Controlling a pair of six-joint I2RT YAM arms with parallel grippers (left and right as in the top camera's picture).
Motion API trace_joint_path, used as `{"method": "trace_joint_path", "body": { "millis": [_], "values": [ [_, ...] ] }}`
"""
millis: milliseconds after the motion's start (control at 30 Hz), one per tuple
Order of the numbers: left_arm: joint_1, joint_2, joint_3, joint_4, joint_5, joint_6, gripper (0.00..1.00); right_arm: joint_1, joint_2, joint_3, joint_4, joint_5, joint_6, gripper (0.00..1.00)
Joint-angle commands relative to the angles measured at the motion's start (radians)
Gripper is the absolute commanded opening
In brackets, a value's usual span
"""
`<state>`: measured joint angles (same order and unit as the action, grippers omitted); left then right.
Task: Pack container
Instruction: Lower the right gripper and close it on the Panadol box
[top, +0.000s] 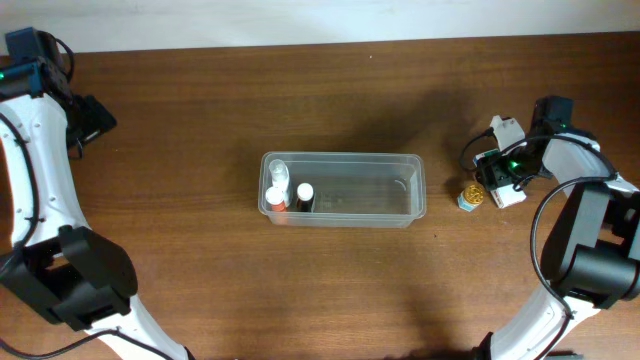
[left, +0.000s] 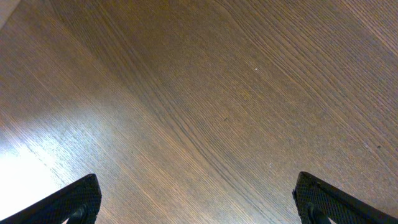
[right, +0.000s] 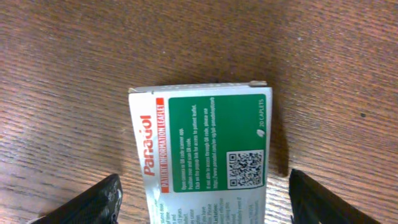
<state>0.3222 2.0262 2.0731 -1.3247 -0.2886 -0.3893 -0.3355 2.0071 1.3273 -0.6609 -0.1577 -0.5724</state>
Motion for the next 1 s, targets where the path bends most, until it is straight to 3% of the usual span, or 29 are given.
{"method": "trace_joint_path", "body": {
  "millis": [0, 200, 600, 967],
  "values": [
    [0.003, 0.006, 0.013, 0.000, -0.007, 0.001, 0.99, -0.005, 0.012, -0.011, -0.009, -0.023, 0.003, 0.74],
    [0.003, 0.006, 0.013, 0.000, -0.007, 0.001, 0.99, -0.005, 0.012, -0.011, -0.028, -0.023, 0.003, 0.65],
    [0.003, 0.006, 0.013, 0.000, -0.007, 0.001, 0.99, -0.005, 0.012, -0.011, -0.084, 0.025, 0.003, 0.70],
    [0.003, 0.006, 0.013, 0.000, -0.007, 0.001, 0.99, -0.005, 0.011, -0.011, -0.075, 0.065, 0.004, 0.57]
  ]
}}
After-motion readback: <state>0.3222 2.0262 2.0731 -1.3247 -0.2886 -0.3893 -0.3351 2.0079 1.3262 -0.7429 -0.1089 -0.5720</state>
